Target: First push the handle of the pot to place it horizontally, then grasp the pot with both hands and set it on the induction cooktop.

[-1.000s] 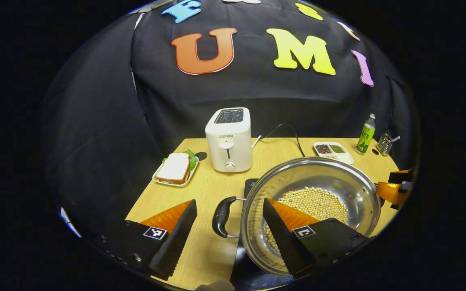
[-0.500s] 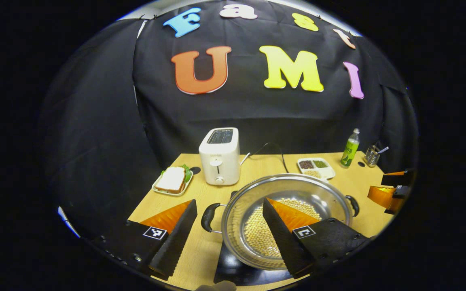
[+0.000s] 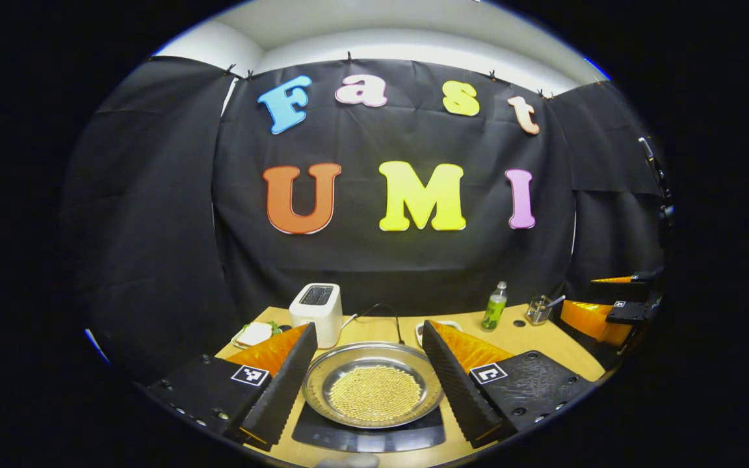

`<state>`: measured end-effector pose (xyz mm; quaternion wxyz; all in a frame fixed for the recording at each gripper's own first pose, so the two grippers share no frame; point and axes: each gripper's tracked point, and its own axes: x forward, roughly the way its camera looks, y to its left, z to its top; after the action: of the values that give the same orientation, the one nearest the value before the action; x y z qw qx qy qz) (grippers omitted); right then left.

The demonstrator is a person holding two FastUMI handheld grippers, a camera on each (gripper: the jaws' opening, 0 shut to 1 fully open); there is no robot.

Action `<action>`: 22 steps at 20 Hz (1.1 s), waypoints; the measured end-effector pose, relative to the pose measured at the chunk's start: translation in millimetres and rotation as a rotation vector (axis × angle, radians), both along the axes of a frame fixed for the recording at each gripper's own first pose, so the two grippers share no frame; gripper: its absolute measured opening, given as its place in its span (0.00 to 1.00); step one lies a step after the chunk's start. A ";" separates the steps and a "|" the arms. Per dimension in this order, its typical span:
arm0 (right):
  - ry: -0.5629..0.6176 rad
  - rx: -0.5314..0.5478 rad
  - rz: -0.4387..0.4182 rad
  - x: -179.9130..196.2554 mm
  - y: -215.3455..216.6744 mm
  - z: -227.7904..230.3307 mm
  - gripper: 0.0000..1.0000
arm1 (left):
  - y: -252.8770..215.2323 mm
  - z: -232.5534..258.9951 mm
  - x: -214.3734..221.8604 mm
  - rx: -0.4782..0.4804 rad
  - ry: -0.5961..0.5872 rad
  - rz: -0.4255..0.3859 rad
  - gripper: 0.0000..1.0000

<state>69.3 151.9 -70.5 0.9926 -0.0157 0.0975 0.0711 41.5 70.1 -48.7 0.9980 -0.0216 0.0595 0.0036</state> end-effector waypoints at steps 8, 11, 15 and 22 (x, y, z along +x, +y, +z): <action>-0.126 0.098 -0.060 -65.5 -109.4 65.2 1.00 | -80.7 84.5 -64.7 0.002 -0.133 -0.032 0.96; -0.157 0.133 -0.076 -82.0 -133.7 79.8 1.00 | -99.0 100.7 -80.1 0.031 -0.153 -0.035 0.96; -0.182 0.143 -0.086 -100.3 -153.5 90.1 1.00 | -112.4 112.8 -93.5 0.020 -0.167 -0.039 0.96; -0.200 0.140 -0.096 -114.7 -173.6 95.6 1.00 | -118.0 127.2 -107.4 0.013 -0.188 -0.023 0.96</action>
<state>-45.3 -21.6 25.1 0.9983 0.0511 -0.0065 0.0283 -65.9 -47.9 78.4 0.9993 -0.0145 -0.0341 -0.0095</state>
